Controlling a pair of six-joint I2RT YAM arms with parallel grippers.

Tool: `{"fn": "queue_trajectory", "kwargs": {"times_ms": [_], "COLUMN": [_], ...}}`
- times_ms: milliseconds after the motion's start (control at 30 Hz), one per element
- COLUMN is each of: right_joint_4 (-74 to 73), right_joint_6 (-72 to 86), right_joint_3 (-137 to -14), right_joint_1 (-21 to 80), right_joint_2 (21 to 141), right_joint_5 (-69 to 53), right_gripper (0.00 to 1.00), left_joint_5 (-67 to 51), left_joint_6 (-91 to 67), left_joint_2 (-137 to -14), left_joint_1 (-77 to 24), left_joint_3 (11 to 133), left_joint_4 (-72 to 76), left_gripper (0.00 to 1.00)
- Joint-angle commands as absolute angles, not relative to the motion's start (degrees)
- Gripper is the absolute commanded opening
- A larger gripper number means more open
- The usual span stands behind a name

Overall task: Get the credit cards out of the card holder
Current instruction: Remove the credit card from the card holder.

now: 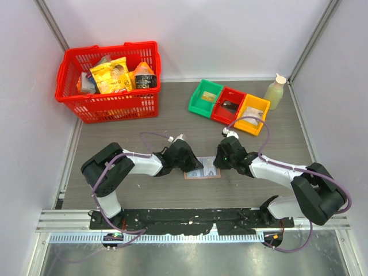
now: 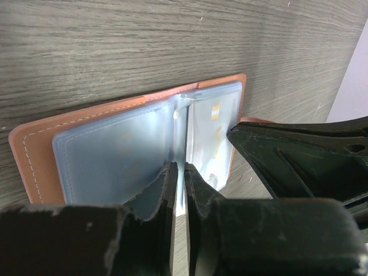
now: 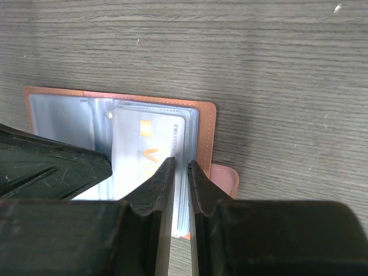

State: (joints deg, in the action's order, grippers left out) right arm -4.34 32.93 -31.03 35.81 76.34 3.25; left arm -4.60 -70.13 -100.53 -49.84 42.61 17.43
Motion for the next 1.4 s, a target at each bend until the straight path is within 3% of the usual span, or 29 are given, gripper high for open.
{"fn": "queue_trajectory", "kwargs": {"times_ms": [0, 433, 533, 667, 1233, 1267, 1367], "right_joint_4": [-8.35, -7.74, -7.65, -7.82, -8.96, -9.23, -9.23], "right_joint_6": [33.05, 33.22, 33.13, 33.05, 32.78, 32.7, 32.69], "right_joint_3": [-29.0, -28.83, -28.83, -28.74, -29.09, -29.0, -29.18], "right_joint_1": [36.12, 36.12, 36.12, 36.04, 35.16, 35.07, 34.89], "right_joint_2": [76.73, 77.17, 77.34, 77.52, 77.26, 77.17, 75.68], "right_joint_5": [0.88, -1.41, -1.49, -1.32, -1.14, -1.23, -1.58], "right_gripper": [0.18, 0.18, 0.18, 0.18, 0.18, 0.18, 0.2], "left_joint_5": [-5.53, -6.42, -6.07, -5.71, -3.95, -4.3, -4.74], "left_joint_6": [-69.08, -68.2, -68.12, -68.03, -68.03, -67.94, -67.77], "left_joint_2": [-102.04, -103.89, -103.89, -103.54, -98.96, -99.14, -99.23], "left_joint_1": [-49.66, -50.8, -50.89, -50.8, -49.92, -50.01, -50.01], "left_joint_3": [43.77, 46.85, 46.76, 46.14, 41.13, 41.22, 41.83], "left_joint_4": [18.1, 17.23, 16.96, 16.88, 16.52, 16.87, 17.58], "left_gripper": [0.14, 0.17, 0.14, 0.0, 0.0, 0.01, 0.17]}}
